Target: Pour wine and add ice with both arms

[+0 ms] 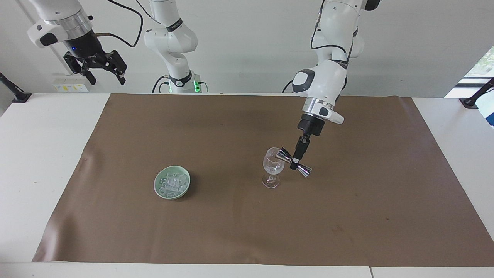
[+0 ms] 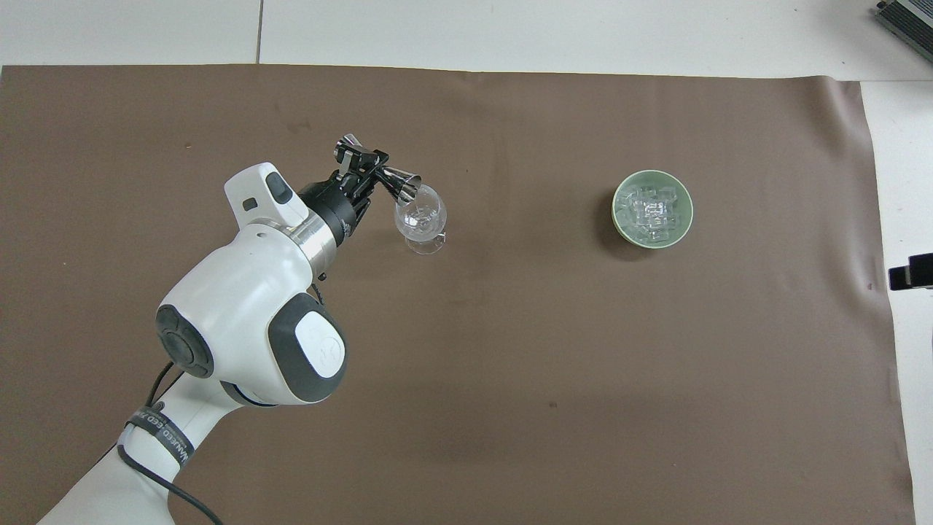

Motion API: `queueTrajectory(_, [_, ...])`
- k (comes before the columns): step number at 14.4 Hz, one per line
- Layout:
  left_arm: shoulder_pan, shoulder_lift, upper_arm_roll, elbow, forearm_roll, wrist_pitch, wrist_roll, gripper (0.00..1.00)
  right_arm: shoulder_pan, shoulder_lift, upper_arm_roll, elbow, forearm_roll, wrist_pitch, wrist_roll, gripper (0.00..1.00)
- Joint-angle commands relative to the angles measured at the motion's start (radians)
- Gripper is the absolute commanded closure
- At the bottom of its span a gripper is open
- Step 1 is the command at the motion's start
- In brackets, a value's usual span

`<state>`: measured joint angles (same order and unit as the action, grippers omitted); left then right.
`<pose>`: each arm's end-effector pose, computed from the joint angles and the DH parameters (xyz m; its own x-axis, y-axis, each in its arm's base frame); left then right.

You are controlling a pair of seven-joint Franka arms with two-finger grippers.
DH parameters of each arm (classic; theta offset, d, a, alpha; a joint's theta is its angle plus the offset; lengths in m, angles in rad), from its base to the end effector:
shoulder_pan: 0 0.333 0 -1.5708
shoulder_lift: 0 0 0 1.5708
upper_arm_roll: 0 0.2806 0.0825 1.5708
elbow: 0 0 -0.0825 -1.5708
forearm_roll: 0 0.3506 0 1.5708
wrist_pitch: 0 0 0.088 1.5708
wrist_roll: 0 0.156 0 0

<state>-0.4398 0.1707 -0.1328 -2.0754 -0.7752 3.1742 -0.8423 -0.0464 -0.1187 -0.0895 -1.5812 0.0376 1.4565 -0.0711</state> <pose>0.5536 -0.2763 0.3963 0.5002 0.8647 -0.0456 0.5431 -0.2723 0.7943 0.4716 -0.0606 0.5847 0.9982 -0.0599 -0.0029 -0.0599 -0.9970 -0.0483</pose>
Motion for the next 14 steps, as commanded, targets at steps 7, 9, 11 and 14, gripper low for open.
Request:
queueTrajectory(7, [-0.011, -0.039, 0.018, -0.034, 0.013, -0.006, 0.060, 1.00, -0.012, -0.012, 0.002, -0.006, -0.012, -0.004, -0.009, 0.00])
queueTrajectory(9, [-0.010, -0.039, 0.018, -0.034, 0.013, -0.007, 0.080, 1.00, -0.016, -0.013, 0.002, -0.006, -0.012, -0.010, -0.010, 0.00])
queueTrajectory(11, [-0.008, -0.039, 0.018, -0.034, 0.013, -0.008, 0.097, 1.00, -0.018, -0.013, -0.003, -0.006, -0.012, -0.010, -0.010, 0.00])
queueTrajectory(14, [-0.008, -0.039, 0.018, -0.034, 0.013, -0.008, 0.106, 1.00, -0.018, -0.013, -0.003, -0.006, -0.012, -0.011, -0.010, 0.00])
